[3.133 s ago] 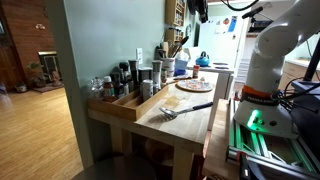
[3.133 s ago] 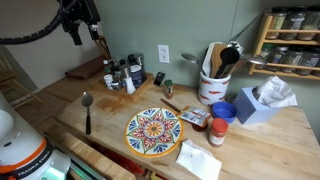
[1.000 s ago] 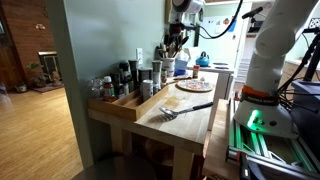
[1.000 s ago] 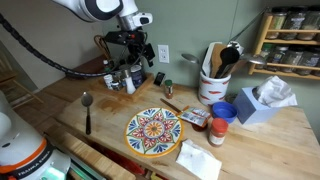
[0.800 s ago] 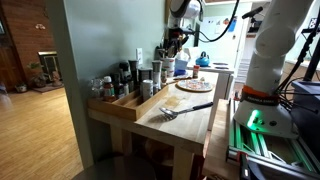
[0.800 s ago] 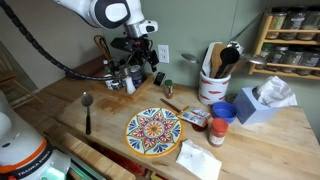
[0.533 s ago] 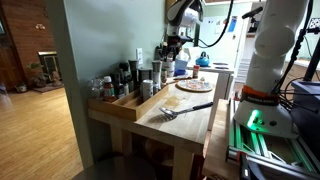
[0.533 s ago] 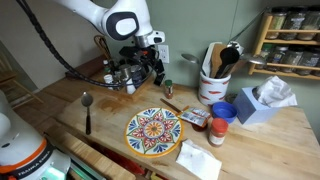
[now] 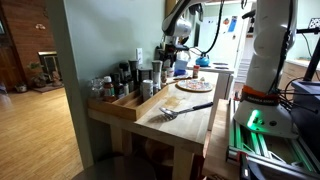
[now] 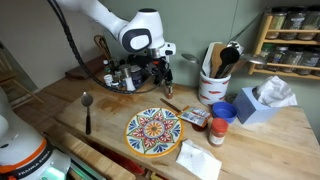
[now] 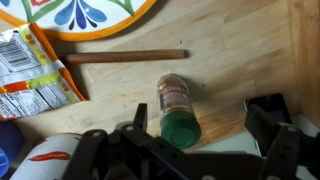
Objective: Put the container with a green lid in the wooden tray on the left
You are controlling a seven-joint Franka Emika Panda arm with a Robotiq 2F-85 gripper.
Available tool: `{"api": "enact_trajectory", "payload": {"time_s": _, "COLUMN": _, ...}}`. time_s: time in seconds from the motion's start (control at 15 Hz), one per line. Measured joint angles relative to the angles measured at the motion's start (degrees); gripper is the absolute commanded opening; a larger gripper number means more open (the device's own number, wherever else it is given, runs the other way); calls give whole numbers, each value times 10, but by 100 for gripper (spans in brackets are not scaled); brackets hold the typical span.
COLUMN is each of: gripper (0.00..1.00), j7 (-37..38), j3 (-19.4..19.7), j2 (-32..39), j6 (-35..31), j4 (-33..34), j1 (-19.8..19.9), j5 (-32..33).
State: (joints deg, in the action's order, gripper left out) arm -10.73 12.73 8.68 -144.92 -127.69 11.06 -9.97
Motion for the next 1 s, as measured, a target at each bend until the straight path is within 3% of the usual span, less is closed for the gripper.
{"api": "enact_trajectory", "payload": {"time_s": 0.33, "gripper": 100, "j7": 0, "j3": -11, "j2": 51, "j6": 0, "j4": 50, "j1": 13, "j5": -11}}
{"api": "enact_trajectory", "payload": {"time_s": 0.4, "gripper": 75, "j7": 0, "j3": -13, "j2": 59, "j6": 0, "j4": 58, "j1": 16, "j5": -11}}
{"api": "enact_trajectory", "payload": {"time_s": 0.53, "gripper": 68, "j7": 0, "j3": -18, "j2": 74, "j6": 2, "j4": 73, "j1": 23, "j5": -11}}
{"api": "enact_trajectory", "payload": {"time_s": 0.93, "gripper": 21, "j7": 0, "j3": -28, "j2": 115, "j6": 31, "j4": 106, "j1": 37, "j5": -11}}
{"api": "enact_trajectory", "payload": {"time_s": 1.0, "gripper": 21, "j7": 0, "j3": -29, "j2": 117, "j6": 44, "j4": 111, "j1": 38, "j5": -11}}
